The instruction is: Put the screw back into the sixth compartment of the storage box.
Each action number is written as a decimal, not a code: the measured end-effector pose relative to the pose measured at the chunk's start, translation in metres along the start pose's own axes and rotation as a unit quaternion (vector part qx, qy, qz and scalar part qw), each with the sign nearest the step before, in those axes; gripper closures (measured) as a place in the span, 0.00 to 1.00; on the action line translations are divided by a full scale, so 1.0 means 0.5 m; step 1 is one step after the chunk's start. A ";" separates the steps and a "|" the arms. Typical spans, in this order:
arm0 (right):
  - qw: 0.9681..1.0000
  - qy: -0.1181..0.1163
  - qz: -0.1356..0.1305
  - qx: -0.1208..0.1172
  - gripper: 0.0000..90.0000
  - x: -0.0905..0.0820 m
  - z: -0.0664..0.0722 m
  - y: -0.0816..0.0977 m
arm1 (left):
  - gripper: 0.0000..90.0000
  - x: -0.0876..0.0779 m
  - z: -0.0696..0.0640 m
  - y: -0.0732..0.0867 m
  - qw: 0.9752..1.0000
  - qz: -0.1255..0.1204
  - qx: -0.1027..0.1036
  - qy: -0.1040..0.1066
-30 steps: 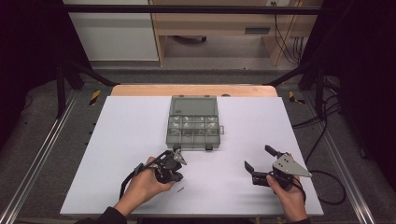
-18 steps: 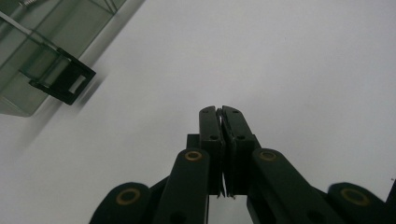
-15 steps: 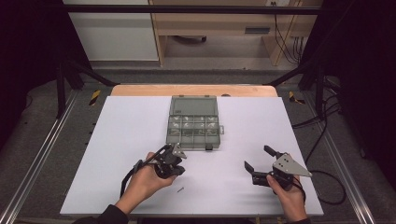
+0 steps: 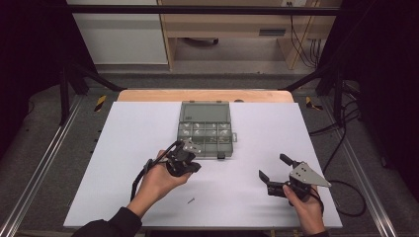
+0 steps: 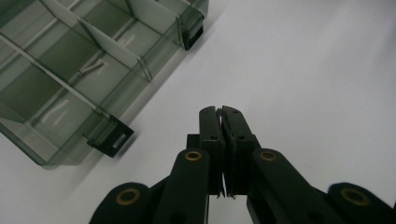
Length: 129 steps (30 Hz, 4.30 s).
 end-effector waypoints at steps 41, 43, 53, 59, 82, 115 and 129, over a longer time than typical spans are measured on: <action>1.000 -0.001 -0.008 0.006 0.06 -0.006 -0.004 -0.006 | 0.97 0.022 0.088 -0.084 0.994 -0.090 -0.036 -0.051; 1.000 -0.002 -0.009 0.006 0.06 -0.006 -0.005 -0.006 | 0.97 0.027 0.095 -0.084 0.994 -0.091 -0.039 -0.053; 1.000 -0.002 -0.008 0.006 0.06 -0.006 -0.008 -0.004 | 0.97 0.042 0.124 -0.075 0.994 -0.075 -0.043 -0.068; 1.000 -0.001 -0.006 0.007 0.06 -0.006 -0.008 -0.003 | 0.97 0.042 0.135 -0.069 0.994 -0.066 -0.046 -0.076; 1.000 0.000 -0.007 0.007 0.05 -0.009 -0.006 -0.006 | 0.32 -0.025 0.069 -0.045 0.996 -0.061 -0.010 -0.065; 1.000 0.001 -0.008 0.001 0.05 -0.008 -0.006 -0.005 | 0.09 0.015 -0.045 0.067 0.995 0.073 0.063 0.003; 1.000 0.002 -0.007 0.001 0.05 -0.008 -0.005 -0.005 | 0.18 0.042 -0.078 0.088 0.990 0.116 0.080 0.023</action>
Point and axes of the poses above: each handheld gripper's, and its own axes: x roughly forward along the jaws, y roughly out of its underside, z roughly to its left, the point moved 4 cm from there along x, roughly forward along the jaws, and after that the axes turned 10 degrees about y, right-handed, at the moved point
